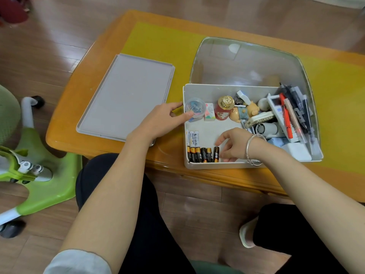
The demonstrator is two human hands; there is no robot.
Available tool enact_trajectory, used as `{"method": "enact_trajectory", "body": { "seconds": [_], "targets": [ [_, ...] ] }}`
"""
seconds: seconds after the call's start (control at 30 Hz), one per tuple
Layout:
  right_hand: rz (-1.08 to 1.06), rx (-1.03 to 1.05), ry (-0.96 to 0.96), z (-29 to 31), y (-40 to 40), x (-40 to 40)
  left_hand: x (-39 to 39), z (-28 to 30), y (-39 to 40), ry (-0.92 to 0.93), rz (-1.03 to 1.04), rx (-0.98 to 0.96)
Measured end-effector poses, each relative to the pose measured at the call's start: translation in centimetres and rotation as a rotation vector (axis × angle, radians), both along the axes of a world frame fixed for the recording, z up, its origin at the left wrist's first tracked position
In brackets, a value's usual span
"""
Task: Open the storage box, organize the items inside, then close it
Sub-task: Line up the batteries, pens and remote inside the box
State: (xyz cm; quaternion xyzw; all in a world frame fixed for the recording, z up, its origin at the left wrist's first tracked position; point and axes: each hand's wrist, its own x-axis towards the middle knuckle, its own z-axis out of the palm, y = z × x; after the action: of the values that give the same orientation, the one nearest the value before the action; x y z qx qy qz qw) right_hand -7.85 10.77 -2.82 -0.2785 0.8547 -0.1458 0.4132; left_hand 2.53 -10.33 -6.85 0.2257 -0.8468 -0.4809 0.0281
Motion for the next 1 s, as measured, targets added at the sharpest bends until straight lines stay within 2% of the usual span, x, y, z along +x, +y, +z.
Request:
{"method": "enact_trajectory", "body": {
  "seconds": [0.2,0.3,0.67,0.87,1.0],
  "targets": [
    [0.069,0.037,0.051,0.1,-0.3,0.3,0.1,0.2,0.1,0.000,-0.007,-0.019],
    [0.108,0.034,0.064,0.2,-0.4,0.4,0.4,0.5,0.2,0.039,0.001,0.031],
    [0.042,-0.067,-0.082,1.2,0.8,-0.2,0.2,0.4,0.2,0.028,0.052,-0.003],
    [-0.025,-0.198,0.270,2.8,2.5,-2.8,0.0,0.3,0.2,0.061,0.042,0.011],
    [0.060,-0.130,0.425,2.6,3.4,-3.4,0.1,0.4,0.2,0.103,0.037,0.010]
  ]
}}
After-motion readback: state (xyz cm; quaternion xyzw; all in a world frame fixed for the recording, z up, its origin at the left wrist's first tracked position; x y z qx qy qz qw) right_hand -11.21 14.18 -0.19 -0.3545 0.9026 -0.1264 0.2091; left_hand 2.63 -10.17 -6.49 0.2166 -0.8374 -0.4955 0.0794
